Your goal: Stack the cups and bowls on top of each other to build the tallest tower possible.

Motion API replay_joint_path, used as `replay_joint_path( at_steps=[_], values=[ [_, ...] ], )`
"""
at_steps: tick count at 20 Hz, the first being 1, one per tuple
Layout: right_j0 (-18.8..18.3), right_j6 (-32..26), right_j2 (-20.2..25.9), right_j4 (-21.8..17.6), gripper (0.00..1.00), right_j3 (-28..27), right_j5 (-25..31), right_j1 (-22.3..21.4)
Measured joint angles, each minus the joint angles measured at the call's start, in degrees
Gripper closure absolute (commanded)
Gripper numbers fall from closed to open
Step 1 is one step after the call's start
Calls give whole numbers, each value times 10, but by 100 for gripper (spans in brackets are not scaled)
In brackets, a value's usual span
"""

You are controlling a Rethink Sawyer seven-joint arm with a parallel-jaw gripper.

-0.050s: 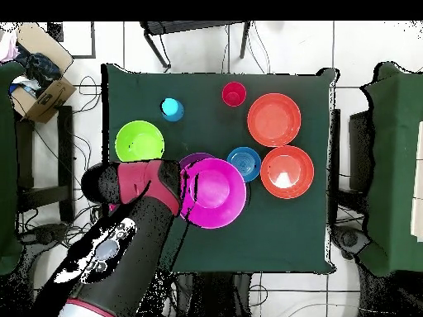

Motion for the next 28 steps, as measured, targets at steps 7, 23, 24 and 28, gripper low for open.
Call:
replay_joint_path(
  at_steps=[7, 23, 24, 28],
  values=[
    [1, 0, -3, 0, 100, 0, 0, 0],
    [2, 0, -3, 0, 100, 0, 0, 5],
    [2, 0, -3, 0, 100, 0, 0, 5],
    [2, 0, -3, 0, 100, 0, 0, 8]
  ],
)
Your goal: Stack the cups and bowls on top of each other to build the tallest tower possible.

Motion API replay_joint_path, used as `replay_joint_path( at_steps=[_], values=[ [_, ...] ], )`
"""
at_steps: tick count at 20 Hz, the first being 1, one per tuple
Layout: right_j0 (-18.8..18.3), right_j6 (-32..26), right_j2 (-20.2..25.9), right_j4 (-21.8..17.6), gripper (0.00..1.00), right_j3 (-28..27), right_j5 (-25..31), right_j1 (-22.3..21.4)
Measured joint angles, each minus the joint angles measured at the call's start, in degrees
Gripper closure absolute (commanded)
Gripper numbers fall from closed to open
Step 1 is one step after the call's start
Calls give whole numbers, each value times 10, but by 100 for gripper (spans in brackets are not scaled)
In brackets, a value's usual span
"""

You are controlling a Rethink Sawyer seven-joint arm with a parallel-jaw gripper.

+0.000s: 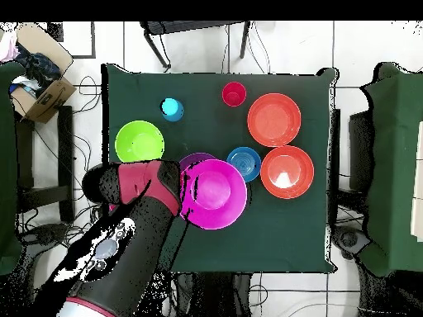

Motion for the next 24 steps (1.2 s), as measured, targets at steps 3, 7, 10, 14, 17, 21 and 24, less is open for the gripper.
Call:
replay_joint_path(
  at_steps=[3, 7, 10, 14, 17, 21, 24],
  values=[
    [0, 0, 0, 0, 100, 0, 0, 7],
    [0, 0, 0, 0, 100, 0, 0, 19],
    [0, 0, -1, 0, 100, 0, 0, 22],
    [0, 0, -2, 0, 100, 0, 0, 23],
    [0, 0, -2, 0, 100, 0, 0, 23],
    [0, 0, -2, 0, 100, 0, 0, 23],
    [0, 0, -2, 0, 100, 0, 0, 23]
  ],
)
